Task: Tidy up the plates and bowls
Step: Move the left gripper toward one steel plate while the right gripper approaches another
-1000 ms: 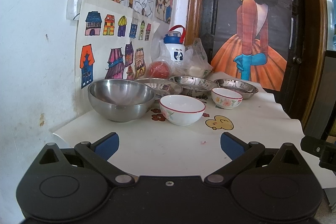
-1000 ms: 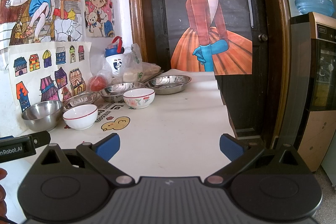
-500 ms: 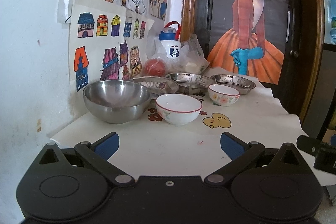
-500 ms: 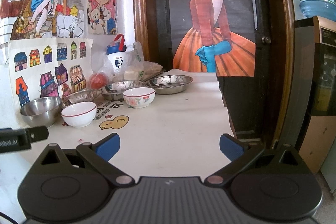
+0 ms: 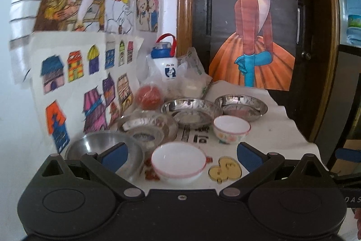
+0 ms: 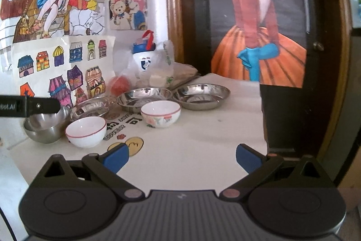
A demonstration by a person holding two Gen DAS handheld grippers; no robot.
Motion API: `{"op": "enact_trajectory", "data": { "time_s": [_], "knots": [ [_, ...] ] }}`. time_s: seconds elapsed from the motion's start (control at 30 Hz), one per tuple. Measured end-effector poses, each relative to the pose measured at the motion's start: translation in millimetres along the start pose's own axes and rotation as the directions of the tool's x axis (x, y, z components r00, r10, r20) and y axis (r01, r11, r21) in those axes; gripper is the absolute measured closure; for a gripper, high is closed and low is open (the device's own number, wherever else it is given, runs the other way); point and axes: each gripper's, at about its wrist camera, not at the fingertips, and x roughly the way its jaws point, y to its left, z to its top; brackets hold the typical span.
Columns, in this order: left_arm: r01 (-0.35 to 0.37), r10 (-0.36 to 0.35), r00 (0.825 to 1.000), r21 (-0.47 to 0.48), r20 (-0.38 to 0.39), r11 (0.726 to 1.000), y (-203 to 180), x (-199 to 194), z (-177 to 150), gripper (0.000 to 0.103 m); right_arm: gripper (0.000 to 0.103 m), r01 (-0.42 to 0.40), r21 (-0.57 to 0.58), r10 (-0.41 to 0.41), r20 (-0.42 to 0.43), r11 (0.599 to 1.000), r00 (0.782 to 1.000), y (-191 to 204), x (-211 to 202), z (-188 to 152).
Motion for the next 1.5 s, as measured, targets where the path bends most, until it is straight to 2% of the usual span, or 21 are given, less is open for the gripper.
{"op": "enact_trajectory", "data": {
  "time_s": [0.23, 0.37, 0.47, 0.53, 0.7, 0.97, 1.2, 1.37, 1.5],
  "knots": [
    [0.035, -0.035, 0.997, 0.011, -0.062, 0.999, 4, 37, 35, 0.001, 0.0, -0.088, -0.025, 0.088, -0.014, 0.996, 0.996, -18, 30, 29],
    [0.078, -0.081, 0.989, -0.029, -0.126, 0.997, 13, 69, 63, 0.001, 0.0, -0.115, -0.065, 0.114, -0.016, 0.991, 0.993, -26, 48, 48],
    [0.121, -0.123, 0.979, -0.02, -0.164, 0.992, 16, 96, 83, 0.001, 0.0, -0.155, -0.051, 0.154, -0.027, 0.987, 0.988, -33, 62, 61],
    [0.131, -0.129, 0.979, -0.003, -0.16, 0.991, 16, 110, 93, 0.001, 0.0, -0.185, -0.026, 0.184, -0.046, 0.982, 0.982, -38, 73, 69],
    [0.138, -0.131, 0.979, 0.04, -0.154, 0.99, 15, 143, 116, 0.001, 0.0, -0.203, -0.019, 0.201, -0.061, 0.979, 0.978, -45, 93, 84],
    [0.15, -0.128, 0.972, 0.098, -0.196, 0.984, 15, 188, 135, 0.001, 0.0, -0.266, 0.03, 0.268, -0.079, 0.963, 0.96, -51, 122, 102],
    [0.226, -0.195, 0.951, 0.107, -0.241, 0.968, 8, 226, 146, 0.001, 0.0, -0.243, 0.055, 0.247, -0.089, 0.968, 0.965, -66, 147, 114],
    [0.286, -0.244, 0.928, 0.117, -0.283, 0.951, -15, 260, 154, 0.001, 0.0, -0.214, 0.073, 0.221, -0.11, 0.974, 0.969, -83, 167, 119],
    [0.344, -0.278, 0.902, 0.16, -0.33, 0.925, -36, 291, 158, 0.001, 0.0, -0.192, 0.078, 0.201, -0.134, 0.978, 0.97, -97, 183, 120]
  ]
}}
